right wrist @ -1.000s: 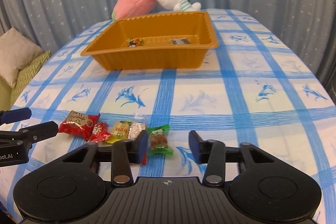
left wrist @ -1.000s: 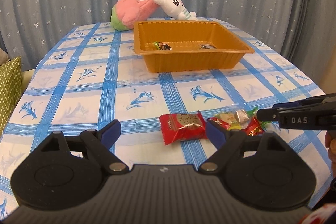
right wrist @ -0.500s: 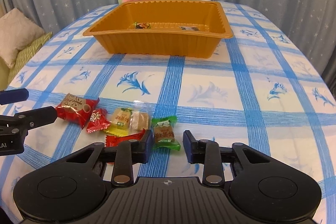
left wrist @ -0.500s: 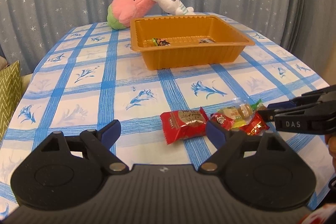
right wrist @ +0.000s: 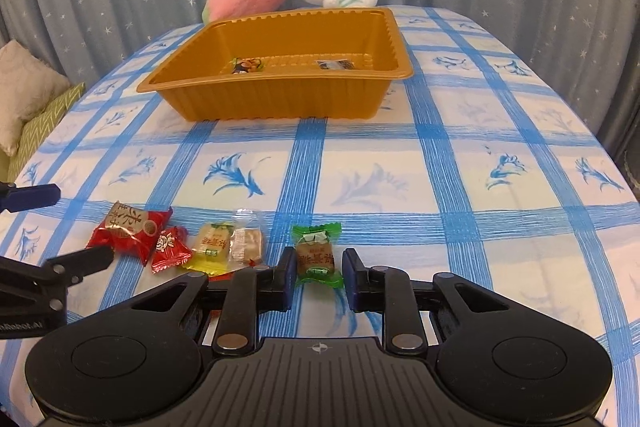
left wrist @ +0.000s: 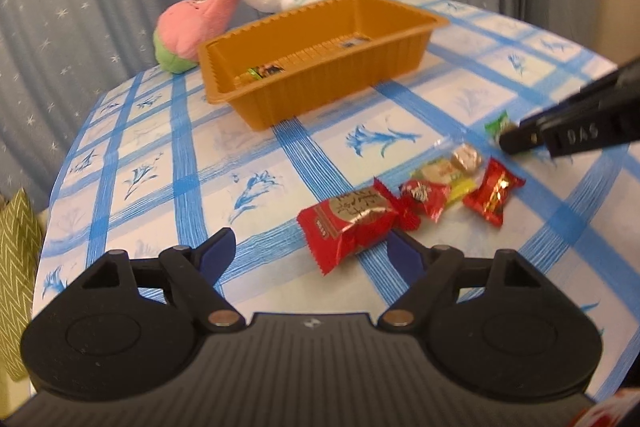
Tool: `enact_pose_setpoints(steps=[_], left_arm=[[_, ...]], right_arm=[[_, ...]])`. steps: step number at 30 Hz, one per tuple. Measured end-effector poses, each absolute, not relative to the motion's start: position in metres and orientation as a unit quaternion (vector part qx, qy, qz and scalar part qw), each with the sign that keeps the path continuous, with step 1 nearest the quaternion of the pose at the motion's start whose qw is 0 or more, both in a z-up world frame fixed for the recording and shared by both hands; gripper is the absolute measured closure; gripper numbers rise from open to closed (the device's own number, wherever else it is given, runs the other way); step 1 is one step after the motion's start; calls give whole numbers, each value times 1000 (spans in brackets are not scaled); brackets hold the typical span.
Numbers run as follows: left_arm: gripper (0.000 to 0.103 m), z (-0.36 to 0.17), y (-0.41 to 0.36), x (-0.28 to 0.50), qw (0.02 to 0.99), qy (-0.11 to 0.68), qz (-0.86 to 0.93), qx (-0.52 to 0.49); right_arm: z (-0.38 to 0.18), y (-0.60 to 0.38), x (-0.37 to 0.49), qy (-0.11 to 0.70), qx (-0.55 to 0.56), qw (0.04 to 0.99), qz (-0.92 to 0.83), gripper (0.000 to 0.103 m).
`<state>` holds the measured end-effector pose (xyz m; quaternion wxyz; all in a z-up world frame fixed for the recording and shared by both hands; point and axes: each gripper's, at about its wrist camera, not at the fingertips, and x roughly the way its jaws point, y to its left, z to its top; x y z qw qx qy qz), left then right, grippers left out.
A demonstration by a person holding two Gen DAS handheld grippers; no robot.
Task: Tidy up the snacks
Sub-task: 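Grasp a large red packet with the left tool while the right tool grasps the green-wrapped candy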
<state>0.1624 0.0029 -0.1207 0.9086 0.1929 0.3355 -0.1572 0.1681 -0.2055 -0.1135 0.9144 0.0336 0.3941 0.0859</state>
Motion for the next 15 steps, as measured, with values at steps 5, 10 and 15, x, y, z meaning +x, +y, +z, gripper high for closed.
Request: enact_pose_setpoints(steps=[5,10,15], left_arm=[[22,-126,-4,171,902,329,-170,221],[22,-129,-7,186,895,330,-189,232],[29,-128,-9,199,883,335,-230,235]], right_arm=[[-113,-206,168,394,36,914,86,78],[-113,-206,168,395,41,914,84,78],[-113,-207,168,394,43,914,84,78]])
